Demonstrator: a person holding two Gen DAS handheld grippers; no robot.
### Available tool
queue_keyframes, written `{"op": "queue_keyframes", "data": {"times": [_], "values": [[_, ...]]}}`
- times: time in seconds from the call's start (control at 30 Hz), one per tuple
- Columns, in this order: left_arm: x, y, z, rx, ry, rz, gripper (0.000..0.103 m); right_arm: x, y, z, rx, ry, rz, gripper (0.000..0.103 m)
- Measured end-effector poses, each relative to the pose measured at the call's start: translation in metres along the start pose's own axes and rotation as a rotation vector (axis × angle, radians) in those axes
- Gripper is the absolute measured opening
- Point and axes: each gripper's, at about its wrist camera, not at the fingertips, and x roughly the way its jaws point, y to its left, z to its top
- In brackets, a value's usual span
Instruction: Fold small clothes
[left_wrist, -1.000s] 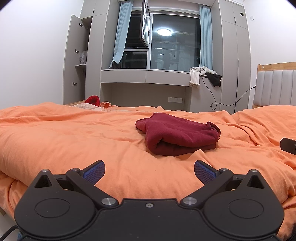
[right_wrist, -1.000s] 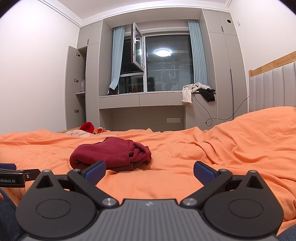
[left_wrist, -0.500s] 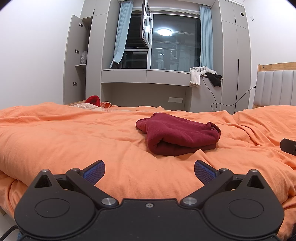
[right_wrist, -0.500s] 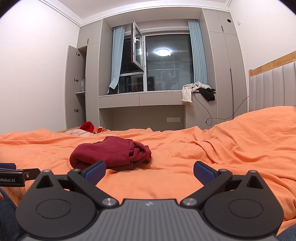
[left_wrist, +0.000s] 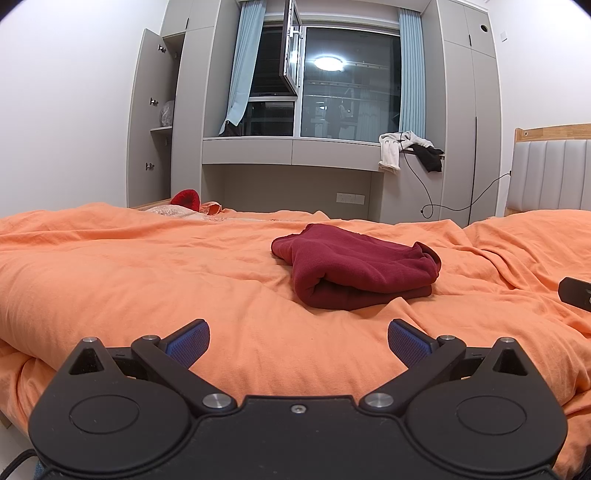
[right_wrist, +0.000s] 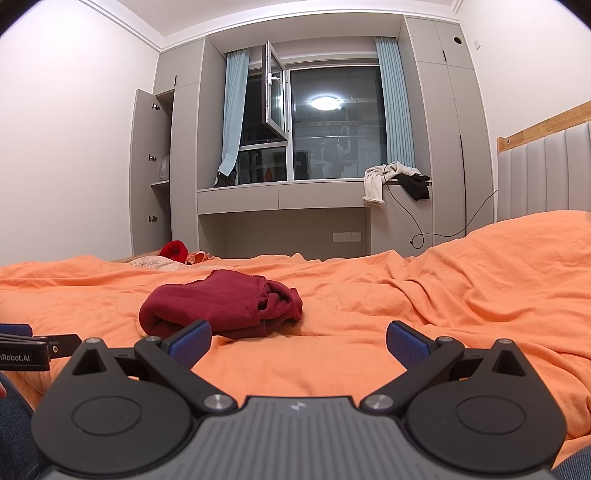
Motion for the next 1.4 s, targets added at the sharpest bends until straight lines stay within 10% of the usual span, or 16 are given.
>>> {"op": "queue_keyframes", "data": {"times": [1.4], "values": [[-0.0009, 0.0066, -0.0026, -0.020, 0.004, 0.052, 0.103, -0.0024, -0.0004, -0.0001, 0.000, 0.004, 0.000, 0.103]]}}
